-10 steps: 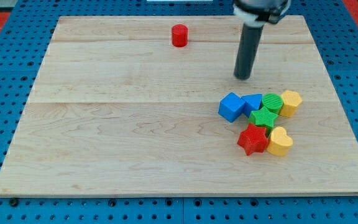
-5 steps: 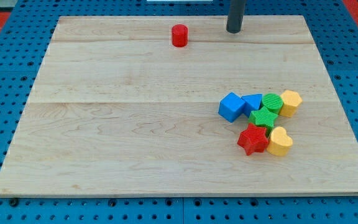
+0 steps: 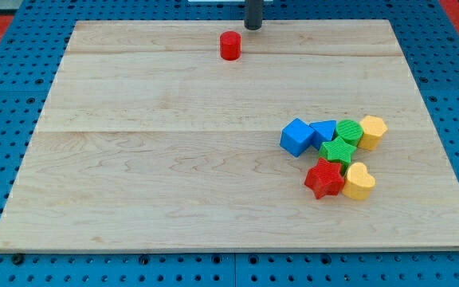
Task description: Push the red circle into the group of objects
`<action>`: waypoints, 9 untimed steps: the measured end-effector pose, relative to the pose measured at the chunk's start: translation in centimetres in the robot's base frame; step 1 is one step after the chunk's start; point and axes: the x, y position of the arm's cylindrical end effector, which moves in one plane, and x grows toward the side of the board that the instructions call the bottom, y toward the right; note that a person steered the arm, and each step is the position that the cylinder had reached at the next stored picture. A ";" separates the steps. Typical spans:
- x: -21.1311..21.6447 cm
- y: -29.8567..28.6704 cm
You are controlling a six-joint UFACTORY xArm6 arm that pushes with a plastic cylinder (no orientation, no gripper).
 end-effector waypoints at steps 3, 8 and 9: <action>11.0 -2.1; 14.5 1.8; 18.2 3.7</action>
